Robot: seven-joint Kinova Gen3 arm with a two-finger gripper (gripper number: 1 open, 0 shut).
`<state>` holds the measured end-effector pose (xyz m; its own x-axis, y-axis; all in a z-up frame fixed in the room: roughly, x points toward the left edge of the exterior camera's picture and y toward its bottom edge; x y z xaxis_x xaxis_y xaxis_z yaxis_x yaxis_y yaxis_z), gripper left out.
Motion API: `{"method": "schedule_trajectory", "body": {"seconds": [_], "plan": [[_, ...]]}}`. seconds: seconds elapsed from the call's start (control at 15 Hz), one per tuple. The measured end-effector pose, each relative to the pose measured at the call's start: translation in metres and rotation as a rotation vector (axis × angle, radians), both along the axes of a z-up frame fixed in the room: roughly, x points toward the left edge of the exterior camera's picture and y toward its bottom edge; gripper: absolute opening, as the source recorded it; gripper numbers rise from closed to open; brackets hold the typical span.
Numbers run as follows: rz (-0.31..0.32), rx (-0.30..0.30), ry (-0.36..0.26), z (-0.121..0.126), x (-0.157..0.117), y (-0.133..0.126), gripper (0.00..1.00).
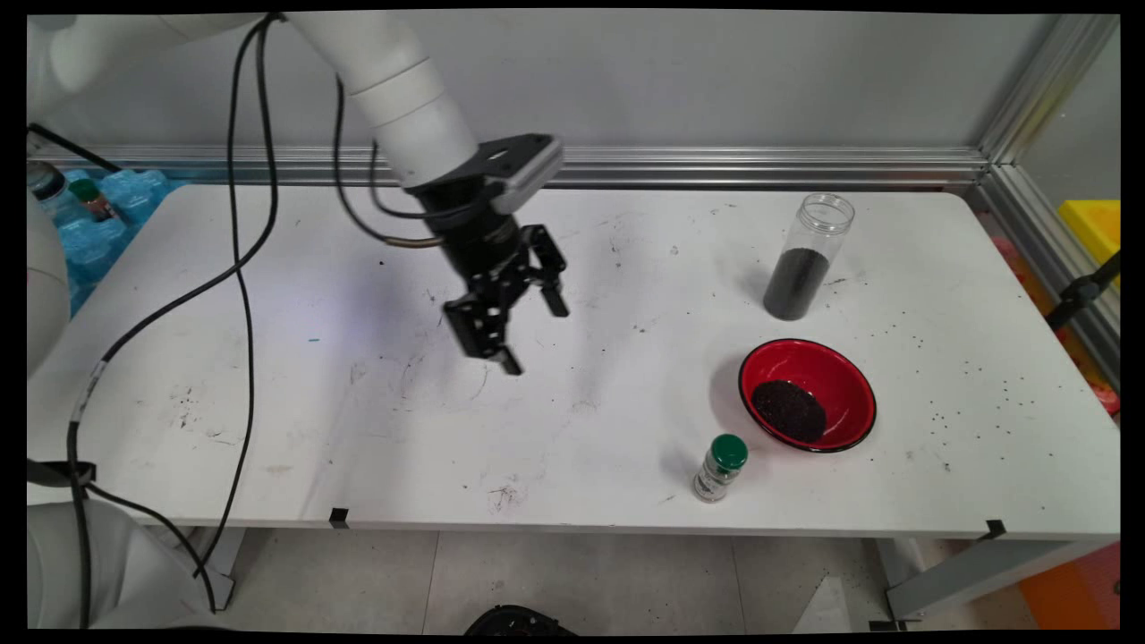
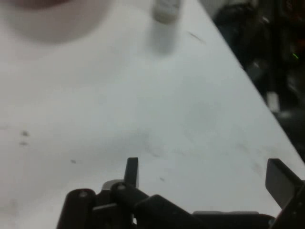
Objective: Pick up the black seasoning powder from the table
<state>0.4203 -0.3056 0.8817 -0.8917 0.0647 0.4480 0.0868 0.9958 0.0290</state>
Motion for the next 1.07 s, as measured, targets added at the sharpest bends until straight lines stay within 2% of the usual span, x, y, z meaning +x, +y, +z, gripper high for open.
{"method": "schedule_trajectory", "body": {"seconds": [0.6, 1.07], "plan": [[0.303, -0.019, 0.077, -0.019, -0.039, -0.043, 1.0], [0.455, -0.037, 0.112, -0.038, -0.065, -0.067, 1.0]]}}
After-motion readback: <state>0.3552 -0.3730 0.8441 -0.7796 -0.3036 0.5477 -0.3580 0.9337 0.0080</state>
